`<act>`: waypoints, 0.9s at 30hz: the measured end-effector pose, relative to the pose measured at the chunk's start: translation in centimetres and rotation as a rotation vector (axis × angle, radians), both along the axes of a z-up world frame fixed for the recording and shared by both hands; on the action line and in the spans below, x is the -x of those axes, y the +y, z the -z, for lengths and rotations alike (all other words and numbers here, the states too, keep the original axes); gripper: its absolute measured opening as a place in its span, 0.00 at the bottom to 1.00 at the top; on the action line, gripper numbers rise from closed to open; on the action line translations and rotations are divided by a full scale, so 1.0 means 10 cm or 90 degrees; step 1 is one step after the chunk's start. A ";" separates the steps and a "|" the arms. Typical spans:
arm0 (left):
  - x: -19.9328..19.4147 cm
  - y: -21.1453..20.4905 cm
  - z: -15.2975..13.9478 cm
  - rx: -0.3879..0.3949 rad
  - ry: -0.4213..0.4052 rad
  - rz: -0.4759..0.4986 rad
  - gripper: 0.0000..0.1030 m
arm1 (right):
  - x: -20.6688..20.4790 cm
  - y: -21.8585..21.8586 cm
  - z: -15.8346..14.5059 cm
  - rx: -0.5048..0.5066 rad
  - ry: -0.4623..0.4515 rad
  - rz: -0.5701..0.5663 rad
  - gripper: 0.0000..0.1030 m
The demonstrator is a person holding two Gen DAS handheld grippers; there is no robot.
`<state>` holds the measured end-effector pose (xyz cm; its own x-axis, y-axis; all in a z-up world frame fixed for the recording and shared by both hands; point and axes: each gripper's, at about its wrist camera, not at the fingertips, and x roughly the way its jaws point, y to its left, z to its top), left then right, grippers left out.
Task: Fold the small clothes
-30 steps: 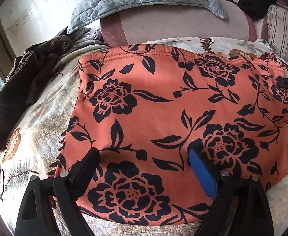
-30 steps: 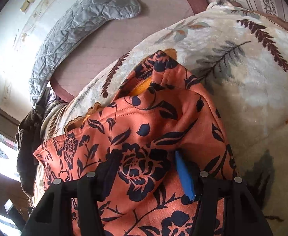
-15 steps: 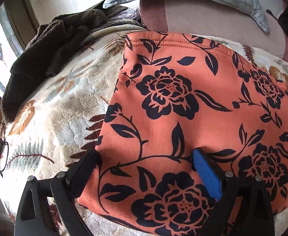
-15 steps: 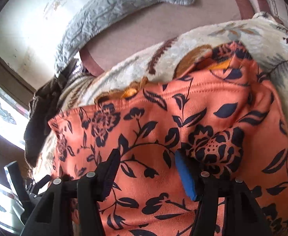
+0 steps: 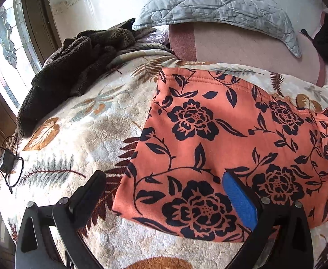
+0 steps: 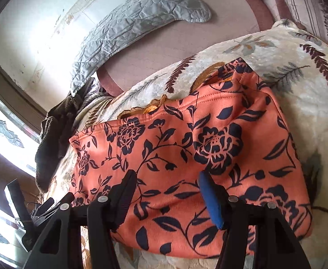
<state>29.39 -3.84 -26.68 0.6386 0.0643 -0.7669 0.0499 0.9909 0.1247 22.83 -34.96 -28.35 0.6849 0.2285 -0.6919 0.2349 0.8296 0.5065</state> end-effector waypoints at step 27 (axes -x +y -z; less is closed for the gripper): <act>0.14 0.25 0.46 0.081 0.192 0.020 1.00 | 0.81 -0.21 0.62 -0.314 0.135 0.072 0.71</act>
